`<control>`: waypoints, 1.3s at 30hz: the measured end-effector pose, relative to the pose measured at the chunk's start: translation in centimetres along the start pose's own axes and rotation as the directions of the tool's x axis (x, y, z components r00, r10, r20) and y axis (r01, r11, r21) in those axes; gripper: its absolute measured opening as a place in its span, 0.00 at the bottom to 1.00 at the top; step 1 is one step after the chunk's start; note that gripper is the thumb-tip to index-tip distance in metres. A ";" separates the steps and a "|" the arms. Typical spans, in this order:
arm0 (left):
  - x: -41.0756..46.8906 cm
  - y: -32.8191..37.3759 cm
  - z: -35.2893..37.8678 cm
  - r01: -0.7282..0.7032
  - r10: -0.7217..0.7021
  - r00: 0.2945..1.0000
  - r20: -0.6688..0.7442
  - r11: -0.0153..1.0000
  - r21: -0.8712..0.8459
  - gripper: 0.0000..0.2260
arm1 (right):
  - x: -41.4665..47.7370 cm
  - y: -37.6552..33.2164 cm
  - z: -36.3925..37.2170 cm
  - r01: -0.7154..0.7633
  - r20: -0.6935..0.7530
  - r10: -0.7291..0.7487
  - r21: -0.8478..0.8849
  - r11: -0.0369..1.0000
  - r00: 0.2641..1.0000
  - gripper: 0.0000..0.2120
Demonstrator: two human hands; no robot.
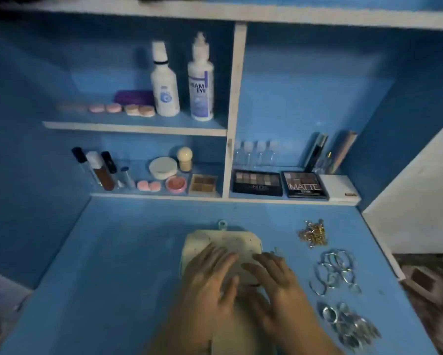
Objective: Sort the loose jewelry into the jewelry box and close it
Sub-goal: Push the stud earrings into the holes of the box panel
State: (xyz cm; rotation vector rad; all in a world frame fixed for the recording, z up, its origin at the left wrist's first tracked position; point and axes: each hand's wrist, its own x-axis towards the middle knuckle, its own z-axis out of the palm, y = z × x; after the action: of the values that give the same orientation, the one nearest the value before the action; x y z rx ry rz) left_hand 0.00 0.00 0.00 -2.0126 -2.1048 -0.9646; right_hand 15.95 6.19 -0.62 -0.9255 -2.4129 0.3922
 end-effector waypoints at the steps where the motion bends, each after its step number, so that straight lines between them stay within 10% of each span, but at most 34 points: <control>1: -0.8 -0.4 0.7 -0.038 0.038 0.999 0.000 0.998 0.049 0.18 | -0.6 0.1 0.8 0.017 -0.008 -0.017 -0.037 0.999 1.000 0.16; 18: -3.8 -2.7 3.0 -0.100 0.069 0.987 0.145 0.971 0.216 0.23 | -3.3 1.0 3.3 0.014 -0.123 -0.017 -0.020 1.000 0.992 0.17; 25: 1.0 -5.6 1.6 0.146 -0.155 0.985 -0.076 0.983 -0.112 0.15 | -3.5 4.1 0.9 -0.206 -0.512 0.206 0.057 0.977 0.834 0.09; 39: 0.4 -6.2 2.6 0.387 -0.464 0.882 -0.080 0.811 -0.439 0.14 | -4.6 5.1 1.4 -0.386 -0.431 0.276 -0.191 0.903 0.859 0.05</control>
State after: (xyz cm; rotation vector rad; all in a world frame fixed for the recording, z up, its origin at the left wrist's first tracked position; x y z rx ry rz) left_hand -4.88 1.95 -4.25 -1.5089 -2.4603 -1.7259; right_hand 20.79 6.58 -5.67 -1.4088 -1.9597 -0.0179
